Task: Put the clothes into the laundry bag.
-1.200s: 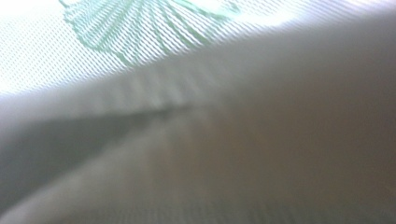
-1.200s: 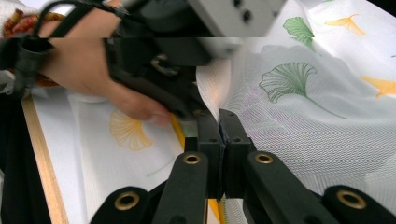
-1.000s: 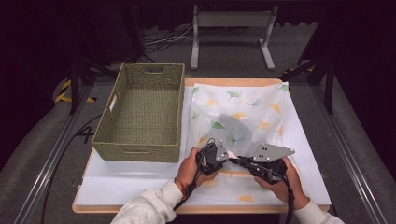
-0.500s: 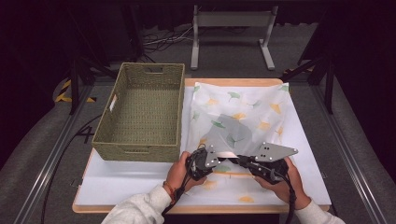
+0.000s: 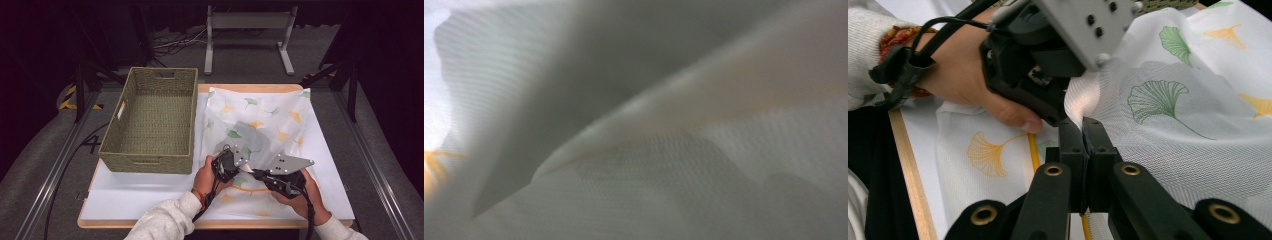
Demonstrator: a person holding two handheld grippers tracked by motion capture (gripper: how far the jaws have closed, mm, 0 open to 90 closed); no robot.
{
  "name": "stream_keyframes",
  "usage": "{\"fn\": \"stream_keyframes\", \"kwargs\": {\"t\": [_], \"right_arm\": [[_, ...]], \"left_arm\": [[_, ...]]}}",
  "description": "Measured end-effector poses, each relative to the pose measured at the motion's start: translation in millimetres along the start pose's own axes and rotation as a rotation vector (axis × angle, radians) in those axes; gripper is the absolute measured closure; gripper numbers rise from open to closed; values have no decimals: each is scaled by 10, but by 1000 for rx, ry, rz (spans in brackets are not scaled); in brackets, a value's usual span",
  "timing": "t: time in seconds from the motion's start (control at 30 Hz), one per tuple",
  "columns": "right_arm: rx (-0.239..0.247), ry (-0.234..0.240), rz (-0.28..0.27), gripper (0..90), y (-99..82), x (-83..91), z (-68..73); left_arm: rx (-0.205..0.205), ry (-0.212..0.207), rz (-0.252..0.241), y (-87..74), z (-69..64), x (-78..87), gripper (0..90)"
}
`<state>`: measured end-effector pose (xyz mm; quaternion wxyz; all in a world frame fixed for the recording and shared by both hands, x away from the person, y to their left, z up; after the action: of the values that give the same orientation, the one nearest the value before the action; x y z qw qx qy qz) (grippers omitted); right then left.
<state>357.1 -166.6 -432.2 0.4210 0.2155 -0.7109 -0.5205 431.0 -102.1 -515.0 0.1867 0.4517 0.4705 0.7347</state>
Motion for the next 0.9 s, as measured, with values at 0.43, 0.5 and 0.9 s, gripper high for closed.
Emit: {"fn": "stream_keyframes", "kwargs": {"t": [0.43,0.5,0.9], "right_arm": [[11,-23,-2,890,-3,12,-40],[9,-26,-12,890,14,27,-49],[1,-31,-62,890,123,90,-62]], "left_arm": [[16,11,-3,28,18,-4,900],[8,-14,1,12,-3,82,900],[-28,-108,-44,-48,-65,639,900]]}}
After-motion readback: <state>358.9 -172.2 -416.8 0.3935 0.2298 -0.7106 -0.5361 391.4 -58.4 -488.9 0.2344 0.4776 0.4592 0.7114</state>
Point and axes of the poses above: each handheld gripper's, and its own axes: x roughly backward along the jaws, y roughly out of its top, z roughly to its left, the point moved 10 cm from there along -x, roughly forward along the jaws, and after that the axes turned 15 degrees about -z, right-handed, at the moved point
